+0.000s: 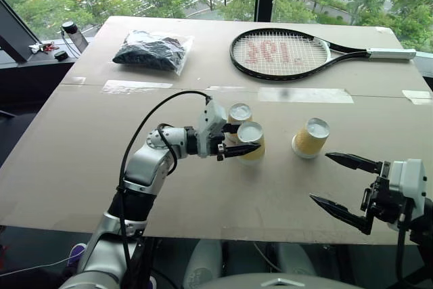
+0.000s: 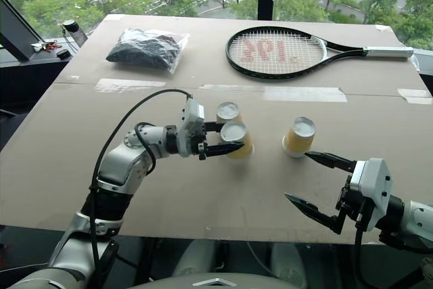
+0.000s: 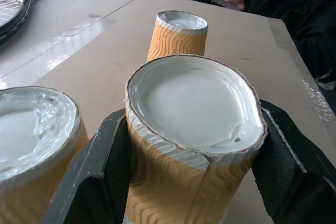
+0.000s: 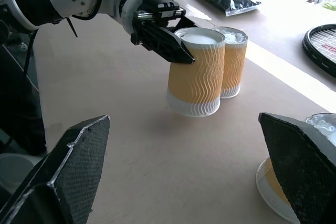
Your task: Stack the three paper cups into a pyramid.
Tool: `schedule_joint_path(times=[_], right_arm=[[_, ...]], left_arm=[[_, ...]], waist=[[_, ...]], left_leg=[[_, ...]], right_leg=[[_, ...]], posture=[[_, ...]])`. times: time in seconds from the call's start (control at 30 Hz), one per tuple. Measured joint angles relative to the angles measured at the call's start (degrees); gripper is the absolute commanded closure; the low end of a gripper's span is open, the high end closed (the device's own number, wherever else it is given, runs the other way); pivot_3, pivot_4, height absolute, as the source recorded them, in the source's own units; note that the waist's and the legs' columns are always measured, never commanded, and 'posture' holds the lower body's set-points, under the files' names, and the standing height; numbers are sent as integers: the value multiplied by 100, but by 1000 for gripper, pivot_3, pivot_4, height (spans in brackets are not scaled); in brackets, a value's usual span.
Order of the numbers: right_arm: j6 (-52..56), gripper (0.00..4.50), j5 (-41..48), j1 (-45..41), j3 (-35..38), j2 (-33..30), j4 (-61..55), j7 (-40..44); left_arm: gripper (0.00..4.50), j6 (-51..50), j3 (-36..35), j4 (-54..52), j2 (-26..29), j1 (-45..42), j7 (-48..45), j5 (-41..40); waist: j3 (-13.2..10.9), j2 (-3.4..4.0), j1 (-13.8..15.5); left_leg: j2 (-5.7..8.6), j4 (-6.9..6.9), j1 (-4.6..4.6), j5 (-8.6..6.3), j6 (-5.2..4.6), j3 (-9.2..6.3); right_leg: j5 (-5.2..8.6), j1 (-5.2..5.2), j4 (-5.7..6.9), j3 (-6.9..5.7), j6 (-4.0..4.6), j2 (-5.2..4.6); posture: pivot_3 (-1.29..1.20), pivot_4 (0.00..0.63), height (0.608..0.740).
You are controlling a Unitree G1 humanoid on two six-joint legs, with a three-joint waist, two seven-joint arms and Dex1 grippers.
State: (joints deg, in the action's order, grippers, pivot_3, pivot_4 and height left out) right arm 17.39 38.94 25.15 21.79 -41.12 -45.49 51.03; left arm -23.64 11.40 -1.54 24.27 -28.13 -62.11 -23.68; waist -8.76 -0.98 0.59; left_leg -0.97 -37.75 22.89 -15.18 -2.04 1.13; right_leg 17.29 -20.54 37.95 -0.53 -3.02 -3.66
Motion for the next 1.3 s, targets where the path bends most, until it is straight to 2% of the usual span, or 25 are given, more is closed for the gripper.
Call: schedule_joint_path(times=[0.1,0.23,0.37,0.5,0.7,1.07,1.3], right_arm=[[-1,0,-1,61,34,12,-82,-77],[-13,0,-35,167,128,88,-121,-187],[-25,0,-58,302,188,136,-124,-246],[-229,0,-173,699,514,326,181,-129],[-474,0,-252,847,784,440,594,14],[-593,0,-234,1211,1127,543,637,146],[-600,0,137,1122,1443,547,804,238]], left_arm=[[1941,-2,124,151,-208,-118,-6,41],[1941,311,363,740,-727,-590,271,494],[1941,540,499,1042,-963,-742,413,746],[1941,655,590,1425,-1265,-921,723,1072],[1941,778,617,1638,-1333,-980,929,1338],[1941,1049,543,1922,-1421,-1020,901,1348],[1941,1114,474,2014,-1453,-1024,779,1339]], waist=[[0,0,16],[0,0,48],[0,-1,17],[0,-1,35],[0,0,19],[0,1,26],[1,1,22]], left_leg=[[-1,-4,-1,0,0,-2],[3,-32,10,-2,-3,-9],[3,-33,9,-3,-4,-8],[4,-35,10,-3,-5,-12],[2,-34,6,-4,-6,-9],[2,-35,7,-4,-6,-9],[1,-35,6,-4,-6,-9]], right_leg=[[0,1,3,-2,0,1],[-3,11,0,-6,-7,1],[-3,10,1,-2,-9,2],[-3,13,1,-6,-9,3],[-3,12,5,-1,-9,4],[-3,13,3,-2,-9,2],[-3,13,4,-2,-9,2]], posture=[[0,150,740],[0,150,740],[0,150,740],[0,150,740],[0,150,740],[0,150,740],[0,150,740]])
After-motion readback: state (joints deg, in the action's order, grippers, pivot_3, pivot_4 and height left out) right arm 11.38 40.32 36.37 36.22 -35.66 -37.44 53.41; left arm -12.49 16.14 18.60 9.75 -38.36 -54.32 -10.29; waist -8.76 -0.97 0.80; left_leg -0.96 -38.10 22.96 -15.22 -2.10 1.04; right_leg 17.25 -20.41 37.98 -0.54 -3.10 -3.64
